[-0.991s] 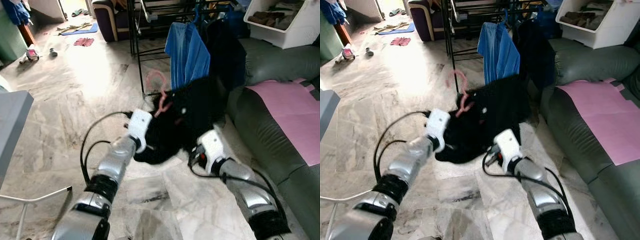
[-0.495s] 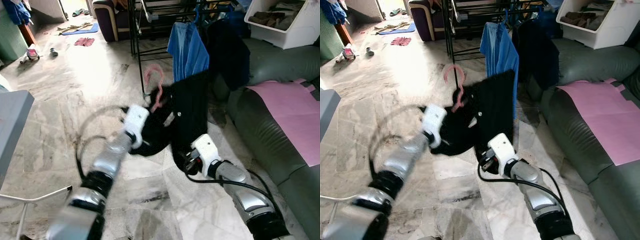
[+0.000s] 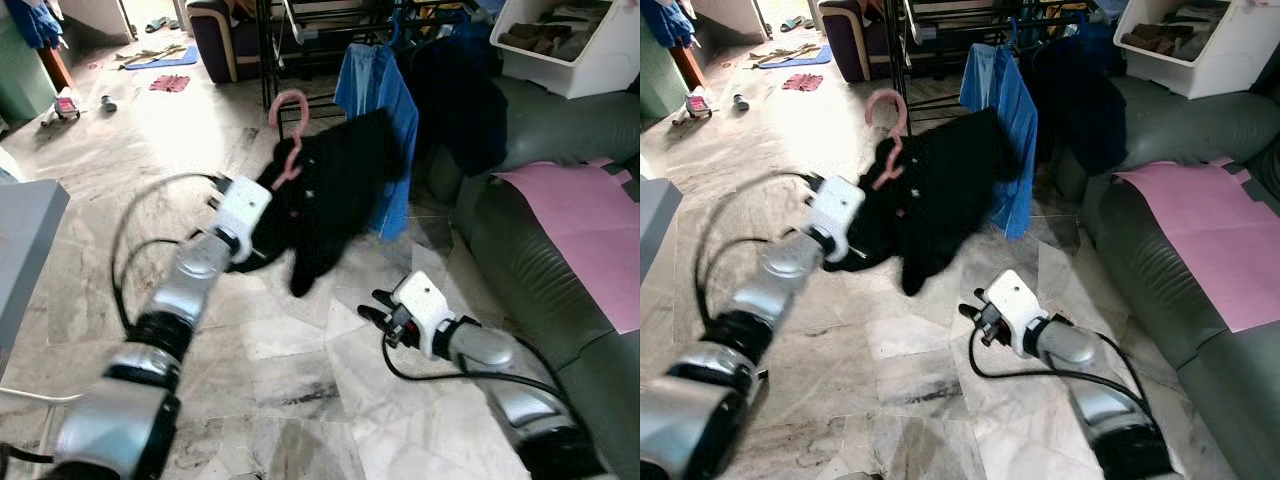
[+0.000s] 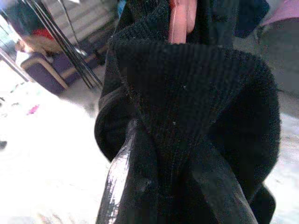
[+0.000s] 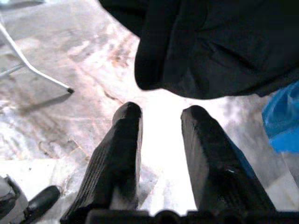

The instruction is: Hang hanger

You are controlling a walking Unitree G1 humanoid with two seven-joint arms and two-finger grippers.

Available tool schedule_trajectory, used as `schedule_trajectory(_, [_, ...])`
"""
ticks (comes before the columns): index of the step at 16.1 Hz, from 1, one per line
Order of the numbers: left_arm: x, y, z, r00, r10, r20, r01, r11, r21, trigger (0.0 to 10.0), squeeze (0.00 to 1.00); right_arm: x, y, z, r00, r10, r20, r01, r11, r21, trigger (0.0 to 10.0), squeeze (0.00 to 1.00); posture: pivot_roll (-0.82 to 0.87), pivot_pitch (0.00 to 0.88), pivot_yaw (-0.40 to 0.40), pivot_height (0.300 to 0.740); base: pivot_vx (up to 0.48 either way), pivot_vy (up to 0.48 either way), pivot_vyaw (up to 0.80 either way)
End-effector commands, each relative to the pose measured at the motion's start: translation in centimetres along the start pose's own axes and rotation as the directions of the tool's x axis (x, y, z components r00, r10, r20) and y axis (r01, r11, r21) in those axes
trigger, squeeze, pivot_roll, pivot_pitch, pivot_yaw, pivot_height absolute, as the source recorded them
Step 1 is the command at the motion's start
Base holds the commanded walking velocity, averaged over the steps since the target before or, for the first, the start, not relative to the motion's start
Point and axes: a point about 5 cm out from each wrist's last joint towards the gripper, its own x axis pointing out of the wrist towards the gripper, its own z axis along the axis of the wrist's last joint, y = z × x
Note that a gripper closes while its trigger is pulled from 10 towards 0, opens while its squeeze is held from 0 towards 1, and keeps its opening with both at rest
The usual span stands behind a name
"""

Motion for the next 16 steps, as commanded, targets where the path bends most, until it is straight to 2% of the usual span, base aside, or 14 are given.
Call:
schedule_trajectory(1, [0.3, 0.5, 1.4, 0.998, -0.015, 0.067, 0.010, 0.997, 0.074, 0.0, 0.00, 0.3, 0.7, 3.0, 0.987, 0.080, 0.141, -0.070, 0.995, -0.072, 10.0, 1.00, -0.05, 0.023, 0.000, 0.740, 0.000, 0.000, 0.00])
schedule_trajectory(2, [0.0, 0.6, 0.9, 0.998, -0.030, 0.056, 0.026, 0.997, 0.072, 0.0, 0.00, 0.9, 1.0, 7.6, 0.931, 0.090, 0.353, -0.120, 0.991, 0.062, 10.0, 1.00, -0.06, 0.014, 0.003, 0.740, 0.000, 0.000, 0.00])
schedule_trajectory(3, [-0.2, 0.5, 0.5, 0.997, -0.052, 0.054, 0.048, 0.996, 0.071, 0.0, 0.00, 1.1, 1.5, 11.1, 0.868, 0.132, 0.479, -0.208, 0.972, 0.107, 10.0, 1.00, -0.06, 0.012, 0.004, 0.740, 0.000, 0.000, 0.00])
schedule_trajectory(4, [-0.3, 0.3, 0.4, 0.994, -0.086, 0.062, 0.080, 0.993, 0.091, 0.0, 0.00, 1.3, 2.0, 10.8, 0.888, 0.236, 0.395, -0.222, 0.972, -0.082, 10.0, 1.00, -0.05, 0.006, -0.003, 0.740, 0.000, 0.000, 0.00])
schedule_trajectory(6, [-0.4, 0.1, 0.5, 0.988, -0.135, 0.072, 0.124, 0.982, 0.142, 0.0, 0.00, 1.2, 1.6, 8.5, 0.926, 0.257, 0.275, -0.210, 0.960, -0.186, 10.0, 1.00, -0.04, 0.009, -0.009, 0.740, 0.000, 0.000, 0.00])
schedule_trajectory(8, [-0.6, 0.3, 0.5, 0.981, -0.178, 0.071, 0.159, 0.963, 0.219, 0.0, 0.00, 0.0, 0.4, 6.5, 0.956, 0.251, 0.155, -0.202, 0.940, -0.275, 10.0, 1.00, -0.04, 0.010, -0.011, 0.740, 0.000, 0.000, 0.00])
schedule_trajectory(9, [-0.9, 0.7, 0.3, 0.980, -0.190, 0.054, 0.171, 0.954, 0.247, 0.0, 0.00, -1.1, -0.8, 6.1, 0.966, 0.238, 0.105, -0.198, 0.935, -0.295, 10.0, 1.00, -0.05, 0.015, -0.015, 0.740, 0.000, 0.000, 0.00])
schedule_trajectory(10, [-1.3, 1.5, 0.0, 0.978, -0.204, 0.041, 0.184, 0.940, 0.286, 0.0, 0.00, -2.9, -3.2, 5.2, 0.984, 0.177, 0.026, -0.155, 0.916, -0.370, 10.0, 1.00, -0.05, 0.016, -0.012, 0.740, 0.000, 0.000, 0.00])
schedule_trajectory(12, [-1.6, 2.0, -0.1, 0.970, -0.241, 0.037, 0.218, 0.923, 0.316, 0.0, 0.00, -4.5, -5.5, 4.9, 0.995, 0.104, 0.005, -0.092, 0.905, -0.416, 10.0, 1.00, -0.07, 0.019, -0.003, 0.740, 0.000, 0.000, 0.00])
schedule_trajectory(13, [-2.0, 1.5, 0.1, 0.943, -0.327, 0.053, 0.283, 0.878, 0.386, 0.0, 0.00, -5.3, -6.5, 5.0, 0.998, 0.067, -0.003, -0.060, 0.886, -0.461, 10.0, 1.00, -0.07, 0.020, 0.001, 0.740, 0.000, 0.000, 0.00])
schedule_trajectory(15, [-2.2, 1.2, -0.1, 0.927, -0.374, 0.036, 0.328, 0.852, 0.408, 0.0, 0.00, -5.9, -7.3, 5.3, 0.999, 0.044, 0.000, -0.038, 0.866, -0.499, 10.0, 1.00, -0.07, 0.022, 0.003, 0.740, 0.000, 0.000, 0.00])
schedule_trajectory(16, [-2.3, 0.9, -0.2, 0.913, -0.408, 0.024, 0.356, 0.823, 0.443, 0.0, 0.00, -6.1, -7.6, 5.5, 0.999, 0.043, -0.002, -0.038, 0.853, -0.520, 10.0, 1.00, -0.07, 0.023, 0.003, 0.740, 0.000, 0.000, 0.00])
